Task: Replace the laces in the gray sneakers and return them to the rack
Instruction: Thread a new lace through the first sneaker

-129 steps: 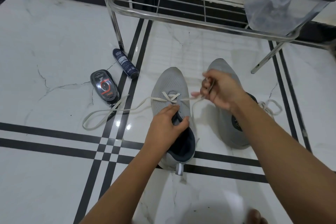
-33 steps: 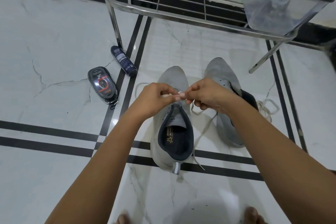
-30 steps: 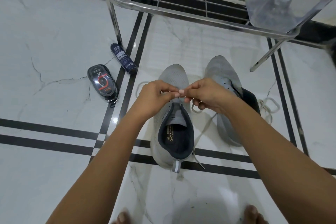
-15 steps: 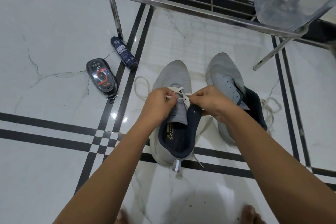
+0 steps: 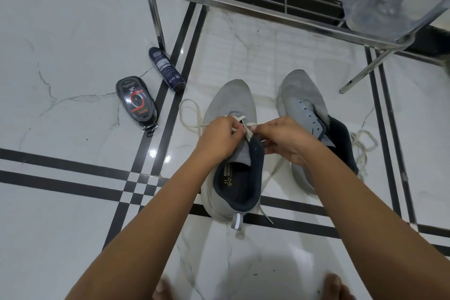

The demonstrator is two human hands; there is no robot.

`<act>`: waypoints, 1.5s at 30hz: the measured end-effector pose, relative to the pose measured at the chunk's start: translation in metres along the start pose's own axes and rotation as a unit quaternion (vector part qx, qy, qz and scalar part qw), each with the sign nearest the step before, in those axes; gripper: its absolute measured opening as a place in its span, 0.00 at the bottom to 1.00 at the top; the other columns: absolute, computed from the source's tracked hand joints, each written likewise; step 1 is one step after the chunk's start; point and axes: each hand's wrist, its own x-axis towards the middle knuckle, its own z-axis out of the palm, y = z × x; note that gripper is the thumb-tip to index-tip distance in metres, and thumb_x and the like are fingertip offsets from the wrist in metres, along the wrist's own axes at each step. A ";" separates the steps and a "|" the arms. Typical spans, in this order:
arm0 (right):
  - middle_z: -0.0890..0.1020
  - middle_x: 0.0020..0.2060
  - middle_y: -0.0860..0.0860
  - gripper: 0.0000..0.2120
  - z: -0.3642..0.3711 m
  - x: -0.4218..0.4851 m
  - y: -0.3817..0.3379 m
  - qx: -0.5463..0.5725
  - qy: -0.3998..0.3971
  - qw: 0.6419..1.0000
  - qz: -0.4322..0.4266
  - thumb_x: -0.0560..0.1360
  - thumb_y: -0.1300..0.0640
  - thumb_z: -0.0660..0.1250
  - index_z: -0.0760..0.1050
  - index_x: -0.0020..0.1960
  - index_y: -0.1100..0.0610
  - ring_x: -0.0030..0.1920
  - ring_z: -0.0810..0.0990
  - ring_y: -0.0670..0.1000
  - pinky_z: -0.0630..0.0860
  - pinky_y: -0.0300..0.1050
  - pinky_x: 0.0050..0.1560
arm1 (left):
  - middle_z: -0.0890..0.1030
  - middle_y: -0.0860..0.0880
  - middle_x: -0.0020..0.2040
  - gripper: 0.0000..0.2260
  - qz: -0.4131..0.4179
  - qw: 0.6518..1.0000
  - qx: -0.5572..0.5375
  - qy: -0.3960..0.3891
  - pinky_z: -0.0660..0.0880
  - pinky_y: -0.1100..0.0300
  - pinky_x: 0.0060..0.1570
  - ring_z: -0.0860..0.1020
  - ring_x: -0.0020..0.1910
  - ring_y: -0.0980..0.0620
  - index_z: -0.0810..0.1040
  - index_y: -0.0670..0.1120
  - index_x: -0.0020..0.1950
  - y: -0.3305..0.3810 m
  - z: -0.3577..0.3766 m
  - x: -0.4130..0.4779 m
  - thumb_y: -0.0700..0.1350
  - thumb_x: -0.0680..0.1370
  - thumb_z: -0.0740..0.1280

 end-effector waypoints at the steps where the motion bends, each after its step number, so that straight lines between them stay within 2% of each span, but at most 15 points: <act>1: 0.78 0.33 0.57 0.05 0.001 0.000 0.002 0.032 0.005 0.999 0.007 0.75 0.65 0.66 0.75 0.41 0.64 0.31 0.77 0.51 0.77 0.39 0.27 | 0.81 0.45 0.52 0.08 -0.005 1.000 -0.010 -0.006 0.72 0.57 0.52 0.78 0.52 0.47 0.80 0.43 0.49 -0.001 0.000 0.001 0.45 0.78 0.63; 6: 0.77 0.33 0.55 0.06 0.008 0.004 0.013 0.062 0.025 0.997 -0.026 0.75 0.66 0.66 0.74 0.40 0.61 0.31 0.74 0.50 0.76 0.37 0.26 | 0.75 0.47 0.57 0.10 0.040 0.994 0.011 0.098 0.67 0.52 0.61 0.71 0.60 0.48 0.79 0.47 0.54 0.003 0.000 -0.012 0.49 0.75 0.68; 12: 0.81 0.38 0.57 0.10 0.004 0.002 0.008 0.153 0.074 0.981 -0.096 0.77 0.67 0.58 0.67 0.38 0.58 0.37 0.79 0.51 0.75 0.41 0.40 | 0.76 0.49 0.54 0.17 0.075 0.993 -0.021 0.091 0.64 0.70 0.51 0.73 0.55 0.53 0.77 0.45 0.59 0.009 0.021 -0.053 0.51 0.73 0.70; 14: 0.81 0.30 0.53 0.11 -0.005 -0.003 -0.005 0.272 0.052 0.955 -0.104 0.79 0.66 0.54 0.65 0.39 0.58 0.34 0.80 0.51 0.79 0.45 0.40 | 0.77 0.48 0.54 0.17 0.073 0.992 -0.031 0.096 0.63 0.72 0.50 0.74 0.55 0.53 0.77 0.44 0.59 0.008 0.020 -0.052 0.50 0.74 0.70; 17: 0.70 0.22 0.49 0.15 -0.038 -0.018 -0.026 0.462 0.037 0.879 -0.116 0.78 0.66 0.51 0.63 0.34 0.58 0.21 0.68 0.44 0.74 0.38 0.23 | 0.78 0.47 0.55 0.17 0.076 0.991 -0.042 0.099 0.63 0.73 0.50 0.74 0.54 0.54 0.77 0.43 0.60 0.005 0.017 -0.056 0.49 0.74 0.69; 19: 0.69 0.28 0.50 0.13 -0.059 -0.026 -0.034 0.366 0.057 0.922 -0.114 0.78 0.65 0.53 0.64 0.35 0.58 0.19 0.61 0.43 0.61 0.34 0.16 | 0.78 0.47 0.55 0.16 0.077 0.991 -0.047 0.101 0.63 0.74 0.49 0.74 0.53 0.54 0.77 0.43 0.60 0.003 0.018 -0.058 0.48 0.75 0.69; 21: 0.74 0.33 0.50 0.08 -0.059 -0.026 -0.029 0.030 0.066 0.994 -0.086 0.79 0.60 0.58 0.70 0.42 0.58 0.19 0.60 0.43 0.57 0.33 0.18 | 0.78 0.47 0.56 0.17 0.073 0.990 -0.049 0.108 0.63 0.74 0.50 0.75 0.54 0.53 0.77 0.42 0.60 0.001 0.019 -0.057 0.48 0.74 0.69; 24: 0.78 0.35 0.51 0.08 -0.029 -0.019 -0.011 -0.309 -0.066 0.948 -0.041 0.78 0.53 0.64 0.75 0.47 0.58 0.23 0.63 0.47 0.61 0.36 0.23 | 0.78 0.48 0.55 0.17 0.069 0.990 -0.050 0.111 0.64 0.73 0.49 0.74 0.52 0.56 0.77 0.43 0.60 0.001 0.020 -0.056 0.48 0.74 0.69; 29: 0.80 0.34 0.47 0.08 -0.028 -0.019 -0.018 -0.030 -0.018 0.990 -0.138 0.76 0.61 0.64 0.76 0.38 0.55 0.38 0.75 0.46 0.67 0.41 0.42 | 0.77 0.48 0.53 0.16 0.073 0.989 -0.065 0.111 0.63 0.74 0.47 0.71 0.49 0.59 0.77 0.43 0.60 0.000 0.020 -0.056 0.47 0.74 0.69; 31: 0.79 0.31 0.50 0.12 -0.046 -0.029 -0.026 0.260 -0.066 0.953 -0.141 0.72 0.62 0.61 0.73 0.30 0.55 0.38 0.78 0.49 0.72 0.46 0.48 | 0.77 0.49 0.55 0.17 0.071 0.989 -0.072 0.110 0.63 0.74 0.49 0.71 0.50 0.59 0.77 0.43 0.61 -0.001 0.021 -0.056 0.47 0.74 0.69; 33: 0.69 0.23 0.51 0.14 -0.056 -0.033 -0.030 0.401 -0.063 0.908 -0.107 0.71 0.61 0.60 0.67 0.26 0.55 0.23 0.70 0.48 0.77 0.42 0.35 | 0.76 0.49 0.56 0.17 0.069 0.989 -0.078 0.110 0.62 0.75 0.50 0.71 0.51 0.59 0.76 0.43 0.62 -0.002 0.022 -0.056 0.47 0.74 0.69; 36: 0.69 0.27 0.52 0.13 -0.044 -0.022 -0.024 -0.011 0.021 1.000 -0.019 0.77 0.54 0.64 0.66 0.36 0.56 0.16 0.60 0.45 0.61 0.33 0.19 | 0.77 0.49 0.56 0.18 0.065 0.989 -0.076 0.112 0.63 0.74 0.51 0.72 0.52 0.58 0.76 0.43 0.62 -0.002 0.023 -0.056 0.47 0.74 0.69; 38: 0.78 0.35 0.57 0.13 -0.028 -0.017 -0.014 -0.254 -0.018 0.967 0.012 0.75 0.52 0.68 0.68 0.46 0.60 0.17 0.63 0.47 0.62 0.35 0.19 | 0.76 0.49 0.56 0.17 0.064 0.989 -0.071 0.115 0.63 0.74 0.50 0.73 0.52 0.58 0.76 0.44 0.62 -0.001 0.022 -0.055 0.48 0.74 0.69; 42: 0.77 0.35 0.54 0.07 -0.013 -0.017 -0.007 -0.247 -0.075 0.965 -0.043 0.77 0.56 0.65 0.73 0.44 0.60 0.23 0.63 0.48 0.62 0.38 0.24 | 0.77 0.49 0.55 0.17 0.067 0.988 -0.070 0.118 0.63 0.74 0.49 0.72 0.50 0.59 0.77 0.44 0.61 -0.001 0.022 -0.055 0.47 0.74 0.69; 45: 0.78 0.28 0.45 0.07 -0.031 -0.028 -0.022 -0.097 -0.112 0.983 -0.108 0.77 0.63 0.63 0.75 0.40 0.60 0.28 0.67 0.45 0.65 0.35 0.29 | 0.77 0.49 0.56 0.18 0.062 0.989 -0.066 0.114 0.63 0.74 0.50 0.73 0.53 0.56 0.76 0.43 0.62 -0.002 0.021 -0.055 0.47 0.75 0.69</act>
